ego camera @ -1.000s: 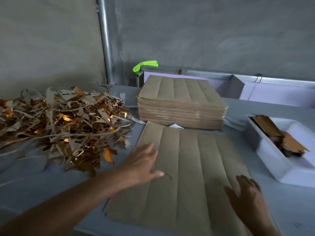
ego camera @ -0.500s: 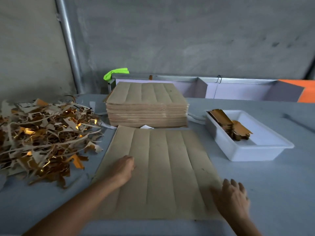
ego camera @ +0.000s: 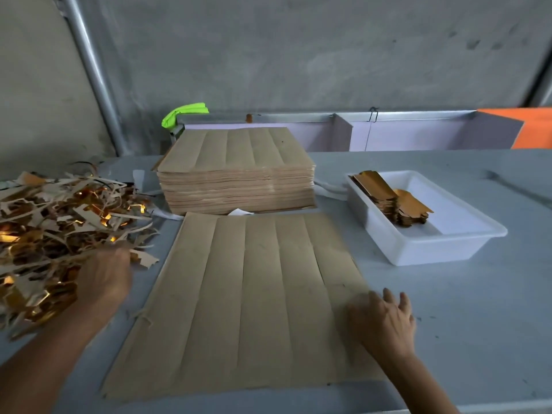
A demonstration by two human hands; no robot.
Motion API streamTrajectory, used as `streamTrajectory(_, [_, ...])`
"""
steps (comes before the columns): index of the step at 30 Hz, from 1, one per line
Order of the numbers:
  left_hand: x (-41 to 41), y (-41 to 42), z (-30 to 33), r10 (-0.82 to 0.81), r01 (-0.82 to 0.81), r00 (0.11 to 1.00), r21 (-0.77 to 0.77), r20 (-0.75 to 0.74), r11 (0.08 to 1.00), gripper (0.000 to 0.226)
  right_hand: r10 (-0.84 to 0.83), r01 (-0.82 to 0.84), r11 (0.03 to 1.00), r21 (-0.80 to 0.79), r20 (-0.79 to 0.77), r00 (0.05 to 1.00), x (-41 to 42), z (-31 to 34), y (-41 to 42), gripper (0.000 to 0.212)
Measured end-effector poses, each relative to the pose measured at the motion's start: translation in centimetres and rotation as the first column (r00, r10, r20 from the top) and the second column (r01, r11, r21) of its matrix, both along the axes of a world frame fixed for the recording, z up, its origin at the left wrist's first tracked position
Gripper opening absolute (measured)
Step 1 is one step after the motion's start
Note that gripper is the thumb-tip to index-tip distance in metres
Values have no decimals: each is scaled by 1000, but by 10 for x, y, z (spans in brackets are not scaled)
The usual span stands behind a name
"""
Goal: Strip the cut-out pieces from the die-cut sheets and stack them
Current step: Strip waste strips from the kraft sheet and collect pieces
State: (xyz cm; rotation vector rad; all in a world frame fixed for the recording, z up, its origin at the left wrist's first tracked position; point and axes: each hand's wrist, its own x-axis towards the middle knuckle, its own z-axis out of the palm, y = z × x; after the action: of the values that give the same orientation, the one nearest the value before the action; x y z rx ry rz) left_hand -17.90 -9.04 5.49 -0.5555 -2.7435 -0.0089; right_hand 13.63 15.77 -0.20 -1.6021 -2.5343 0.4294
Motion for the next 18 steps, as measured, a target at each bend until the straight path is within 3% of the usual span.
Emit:
streamTrajectory(3, [6, -2, -6, -10, 10, 1000, -138, -1, 990, 18, 91, -92, 996, -3, -67, 994, -13, 0, 6, 38])
streamTrajectory(7, [28, 2, -9, 10, -20, 999, -349, -31, 937, 22, 92, -90, 996, 17, -156, 983, -14, 1, 8, 23])
streamTrajectory(9, [43, 10, -11, -47, 13, 996, -405, -74, 914, 39, 74, -68, 997, 38, -196, 978, -11, 2, 5, 20])
streamTrajectory(11, [63, 21, -17, -214, 193, 976, -329, -28, 924, 39, 69, -53, 995, 84, -192, 979, -8, 4, 2, 20])
streamTrajectory(14, [101, 39, -35, -458, 481, 849, -28, 264, 876, 56, 104, -85, 989, 119, -163, 981, -8, 7, -4, 15])
streamTrajectory(18, [135, 53, -59, -528, 625, 703, -60, 476, 778, 88, 99, -83, 994, 73, -263, 960, -8, 12, -8, 13])
